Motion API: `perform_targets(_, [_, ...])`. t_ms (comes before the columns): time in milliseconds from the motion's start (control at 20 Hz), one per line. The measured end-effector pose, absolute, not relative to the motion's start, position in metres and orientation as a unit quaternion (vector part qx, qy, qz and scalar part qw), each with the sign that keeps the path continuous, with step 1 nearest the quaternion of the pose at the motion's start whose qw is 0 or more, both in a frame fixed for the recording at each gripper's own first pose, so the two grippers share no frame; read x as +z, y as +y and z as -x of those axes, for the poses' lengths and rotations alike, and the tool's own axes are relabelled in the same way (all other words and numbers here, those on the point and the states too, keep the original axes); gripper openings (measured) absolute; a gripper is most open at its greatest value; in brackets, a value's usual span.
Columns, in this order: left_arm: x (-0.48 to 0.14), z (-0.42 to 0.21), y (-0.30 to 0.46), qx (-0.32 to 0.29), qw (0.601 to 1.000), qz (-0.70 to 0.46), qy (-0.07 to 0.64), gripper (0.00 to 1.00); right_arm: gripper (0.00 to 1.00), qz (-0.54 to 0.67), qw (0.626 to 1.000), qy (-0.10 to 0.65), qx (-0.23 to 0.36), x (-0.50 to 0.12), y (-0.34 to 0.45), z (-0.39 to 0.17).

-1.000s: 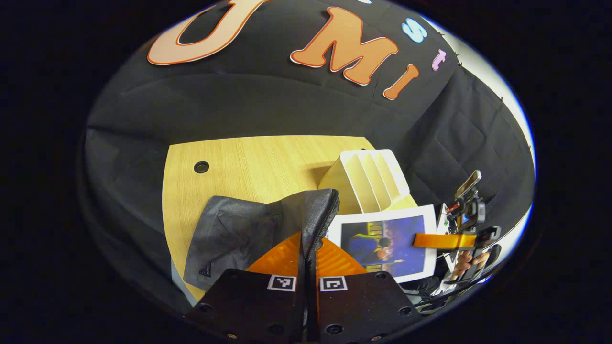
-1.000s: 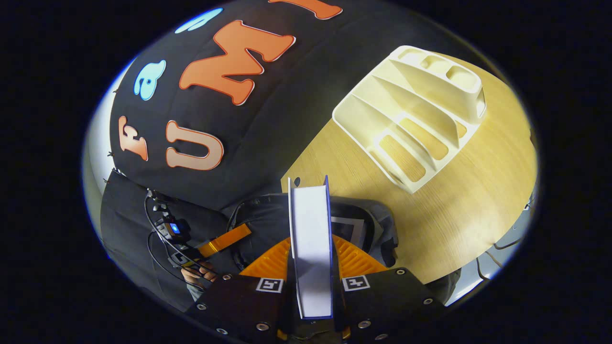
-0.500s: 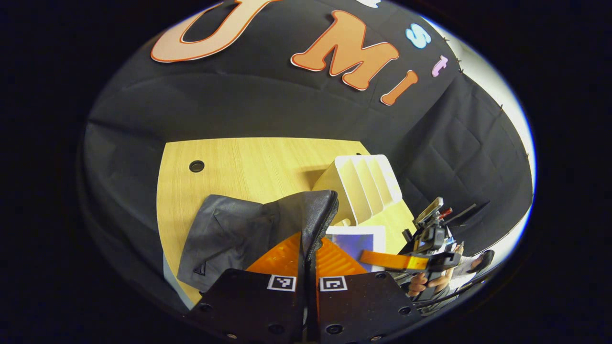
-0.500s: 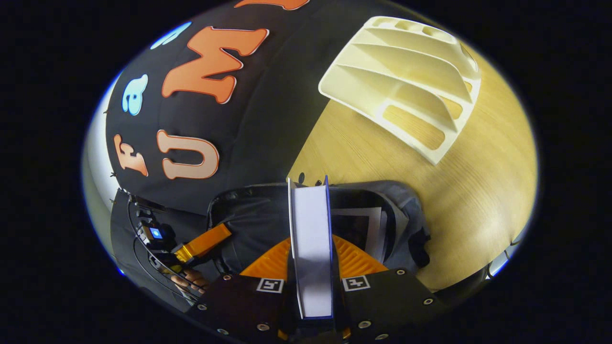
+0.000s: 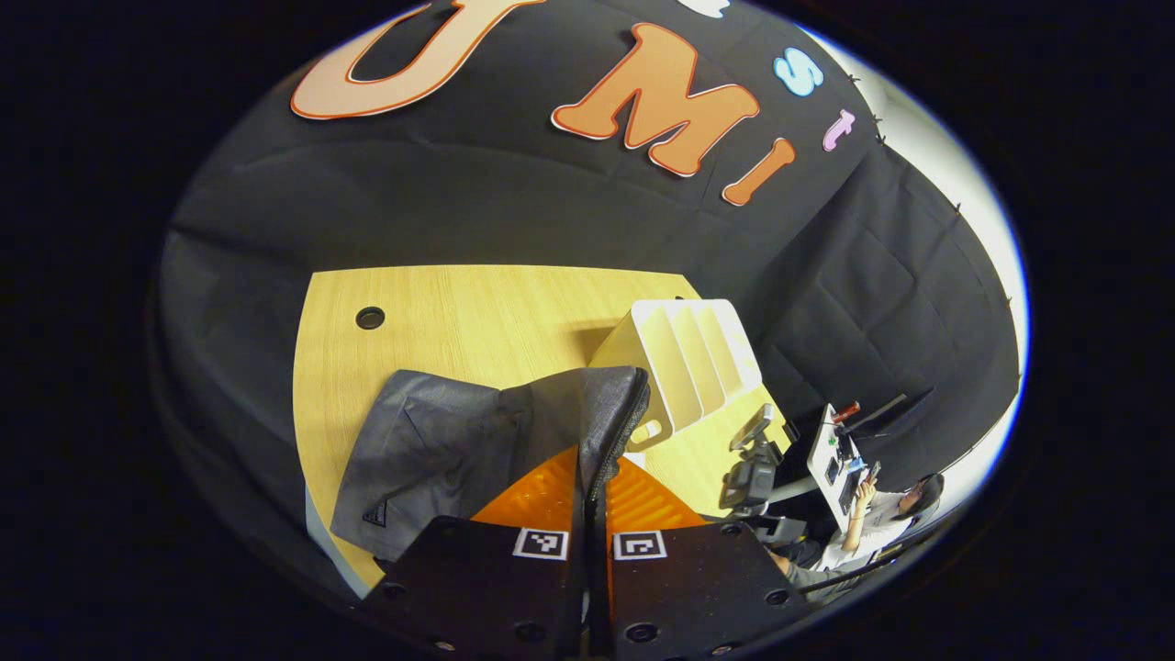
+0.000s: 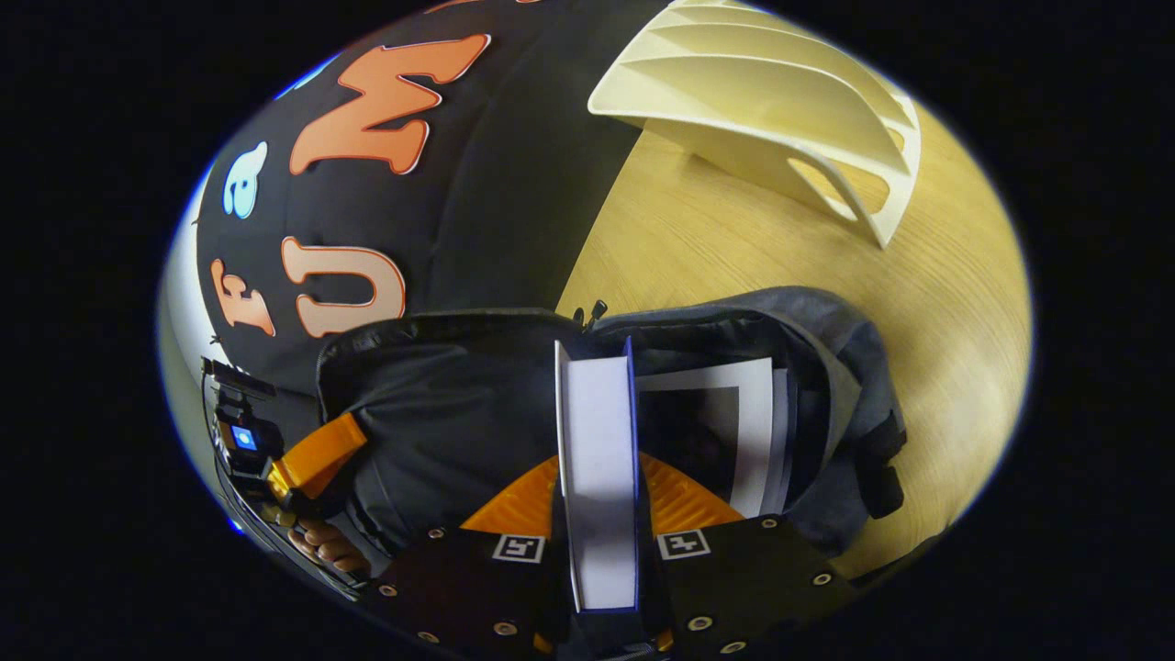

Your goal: Open the schoolbag, grab two books from the bookshelf and put them into the schoolbag.

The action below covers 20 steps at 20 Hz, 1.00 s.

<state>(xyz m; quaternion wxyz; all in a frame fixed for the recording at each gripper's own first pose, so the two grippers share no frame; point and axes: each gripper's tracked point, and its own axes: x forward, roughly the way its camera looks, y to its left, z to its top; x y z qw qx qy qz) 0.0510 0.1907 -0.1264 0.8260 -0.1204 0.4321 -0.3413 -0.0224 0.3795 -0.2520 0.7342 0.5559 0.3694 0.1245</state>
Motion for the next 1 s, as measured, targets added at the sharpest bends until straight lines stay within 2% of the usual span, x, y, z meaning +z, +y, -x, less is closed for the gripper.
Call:
perform_targets(450, [-0.129,-0.040,0.182,-0.348,0.823,0.124,0.432,0.04,0.30,-0.536,0.738,0.391,0.125,-0.284,0.410,0.003])
perform_targets(550, [-0.134,-0.039,0.183,-0.349,0.822,0.124,0.433,0.04,0.37,-0.503,0.744,0.425,0.117,-0.291,0.406,0.012])
perform_targets(600, [-0.137,-0.038,0.185,-0.348,0.823,0.122,0.432,0.04,0.33,-0.483,0.751,0.435,0.119,-0.293,0.400,0.018])
perform_targets(650, [-0.139,-0.039,0.185,-0.346,0.825,0.121,0.429,0.04,0.48,-0.461,0.760,0.444,0.118,-0.294,0.390,0.023])
perform_targets(700, [-0.140,-0.038,0.184,-0.344,0.827,0.122,0.427,0.04,0.39,-0.445,0.770,0.443,0.116,-0.291,0.379,0.027])
perform_targets(750, [-0.144,-0.037,0.182,-0.338,0.830,0.121,0.426,0.04,0.44,-0.432,0.779,0.441,0.113,-0.284,0.366,0.030])
perform_targets(800, [-0.148,-0.036,0.179,-0.334,0.832,0.121,0.427,0.04,0.69,-0.425,0.786,0.434,0.113,-0.275,0.354,0.032])
perform_targets(850, [-0.150,-0.031,0.176,-0.331,0.834,0.115,0.426,0.04,0.73,-0.415,0.796,0.426,0.111,-0.268,0.341,0.032])
perform_targets(900, [-0.152,-0.030,0.173,-0.326,0.839,0.107,0.423,0.04,0.82,-0.402,0.810,0.413,0.108,-0.259,0.322,0.030])
perform_targets(1000, [-0.156,-0.023,0.164,-0.317,0.845,0.094,0.421,0.04,0.88,-0.377,0.830,0.400,0.098,-0.249,0.288,0.029])
